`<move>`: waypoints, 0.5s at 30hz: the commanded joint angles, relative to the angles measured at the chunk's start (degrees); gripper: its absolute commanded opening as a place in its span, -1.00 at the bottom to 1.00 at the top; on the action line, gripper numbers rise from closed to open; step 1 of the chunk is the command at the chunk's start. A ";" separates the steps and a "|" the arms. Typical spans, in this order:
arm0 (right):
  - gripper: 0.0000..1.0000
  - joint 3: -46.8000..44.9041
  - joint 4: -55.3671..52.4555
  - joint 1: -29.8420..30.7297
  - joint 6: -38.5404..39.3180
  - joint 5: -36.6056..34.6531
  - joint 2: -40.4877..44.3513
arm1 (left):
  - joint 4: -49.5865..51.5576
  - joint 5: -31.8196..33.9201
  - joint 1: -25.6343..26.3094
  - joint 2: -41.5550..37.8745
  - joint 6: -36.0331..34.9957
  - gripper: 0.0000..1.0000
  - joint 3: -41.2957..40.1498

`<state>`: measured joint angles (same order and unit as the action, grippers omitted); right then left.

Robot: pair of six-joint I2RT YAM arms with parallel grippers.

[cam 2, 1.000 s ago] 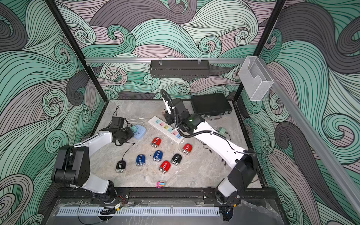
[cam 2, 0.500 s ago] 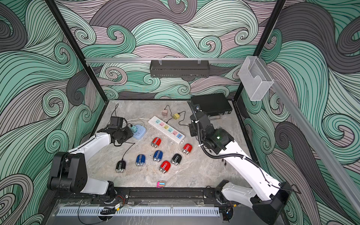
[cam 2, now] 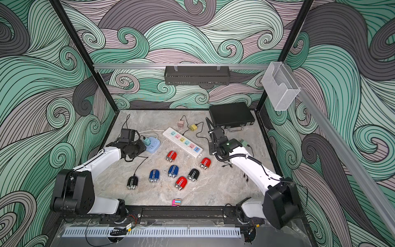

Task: Unplug the electric shaver
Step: Move the socket to the center of the board.

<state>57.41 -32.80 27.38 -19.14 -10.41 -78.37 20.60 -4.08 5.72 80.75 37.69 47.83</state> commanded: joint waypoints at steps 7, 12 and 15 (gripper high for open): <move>-0.62 -0.93 17.61 -8.54 -5.97 21.04 -7.08 | 0.98 0.30 0.52 -0.64 -0.78 -0.27 -0.20; -0.62 -2.50 22.95 -11.38 -9.31 27.09 -11.85 | 0.68 0.13 0.61 0.01 -0.61 -0.27 -0.02; -0.62 -3.92 26.31 -11.96 -11.26 29.93 -13.63 | 0.54 0.03 0.79 0.28 -0.43 -0.27 0.20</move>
<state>54.78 -11.60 15.73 -26.98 13.98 -91.09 20.58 -4.10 5.85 80.77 37.71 47.83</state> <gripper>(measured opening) 0.283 0.364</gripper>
